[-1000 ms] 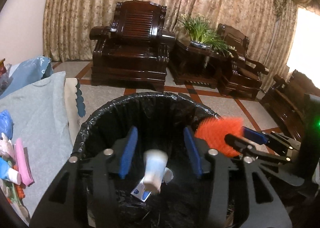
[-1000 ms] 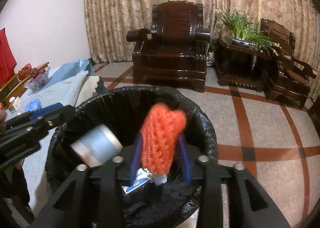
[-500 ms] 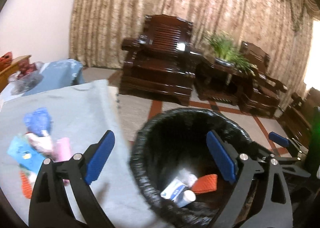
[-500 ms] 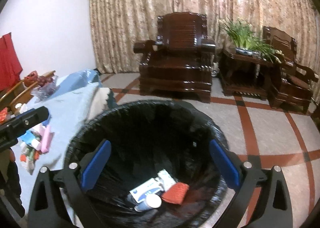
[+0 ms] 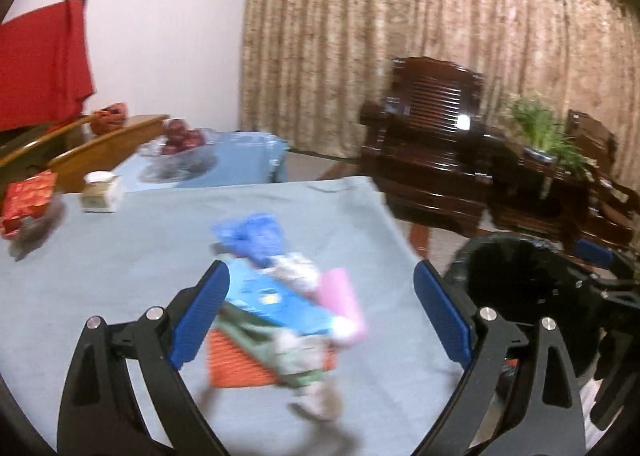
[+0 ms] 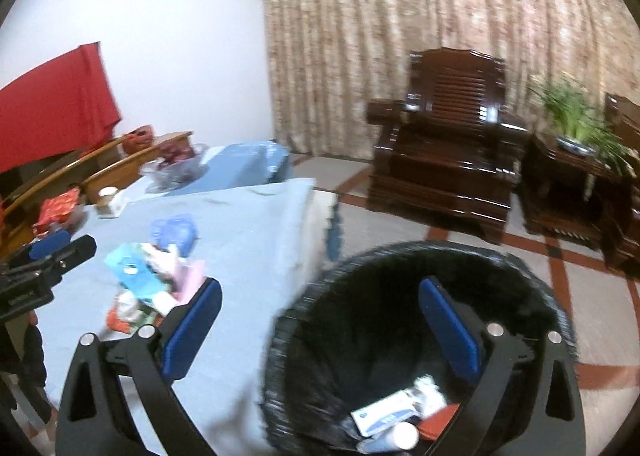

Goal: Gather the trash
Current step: 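Move both tools back over the trash pile and grasp the blue tube with the right gripper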

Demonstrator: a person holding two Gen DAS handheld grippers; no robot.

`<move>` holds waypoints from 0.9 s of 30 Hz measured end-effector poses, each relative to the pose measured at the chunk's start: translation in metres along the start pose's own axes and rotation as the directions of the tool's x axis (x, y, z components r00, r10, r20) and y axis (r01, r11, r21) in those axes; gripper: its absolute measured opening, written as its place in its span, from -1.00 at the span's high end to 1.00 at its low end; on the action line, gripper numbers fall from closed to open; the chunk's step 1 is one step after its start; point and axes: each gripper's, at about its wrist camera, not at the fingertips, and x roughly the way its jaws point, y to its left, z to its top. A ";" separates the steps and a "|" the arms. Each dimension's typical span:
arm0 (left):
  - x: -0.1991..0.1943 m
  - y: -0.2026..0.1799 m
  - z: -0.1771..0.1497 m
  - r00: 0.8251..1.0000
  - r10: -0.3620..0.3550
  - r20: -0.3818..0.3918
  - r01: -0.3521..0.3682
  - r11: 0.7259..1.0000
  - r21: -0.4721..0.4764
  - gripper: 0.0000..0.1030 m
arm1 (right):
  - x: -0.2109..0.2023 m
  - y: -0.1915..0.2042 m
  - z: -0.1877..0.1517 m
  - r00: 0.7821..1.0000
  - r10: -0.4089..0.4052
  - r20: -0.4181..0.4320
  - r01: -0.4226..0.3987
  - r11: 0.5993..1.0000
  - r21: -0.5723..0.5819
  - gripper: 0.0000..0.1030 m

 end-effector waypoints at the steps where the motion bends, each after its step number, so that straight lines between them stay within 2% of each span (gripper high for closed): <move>1: -0.002 0.009 -0.002 1.000 0.025 0.001 -0.025 1.000 0.000 -0.76 | 0.003 0.006 0.001 1.000 0.012 -0.001 -0.012 1.000 -0.008 -0.88; 5: -0.006 0.033 -0.008 0.997 0.074 -0.007 -0.074 0.997 -0.020 -0.76 | 0.021 0.038 -0.004 0.997 0.071 -0.018 -0.072 0.996 -0.046 -0.84; 8: -0.005 0.047 -0.013 0.994 0.106 -0.012 -0.107 0.994 -0.023 -0.76 | 0.038 0.061 -0.009 0.992 0.119 -0.044 -0.122 0.989 -0.078 -0.73; 11: -0.003 0.056 -0.019 0.992 0.128 -0.020 -0.129 0.991 -0.029 -0.76 | 0.052 0.079 -0.016 0.984 0.161 -0.076 -0.169 0.980 -0.109 -0.59; 16: 0.004 0.073 -0.030 0.988 0.150 -0.045 -0.153 0.987 -0.054 -0.76 | 0.077 0.098 -0.026 0.964 0.227 -0.139 -0.244 0.962 -0.126 -0.24; 19: 0.010 0.079 -0.033 0.985 0.162 -0.060 -0.165 0.984 -0.060 -0.76 | 0.088 0.103 -0.030 0.952 0.253 -0.173 -0.277 0.951 -0.134 -0.11; 27: 0.023 0.087 -0.039 0.980 0.177 -0.088 -0.184 0.980 -0.076 -0.76 | 0.110 0.120 -0.033 0.933 0.291 -0.212 -0.325 0.934 -0.149 -0.09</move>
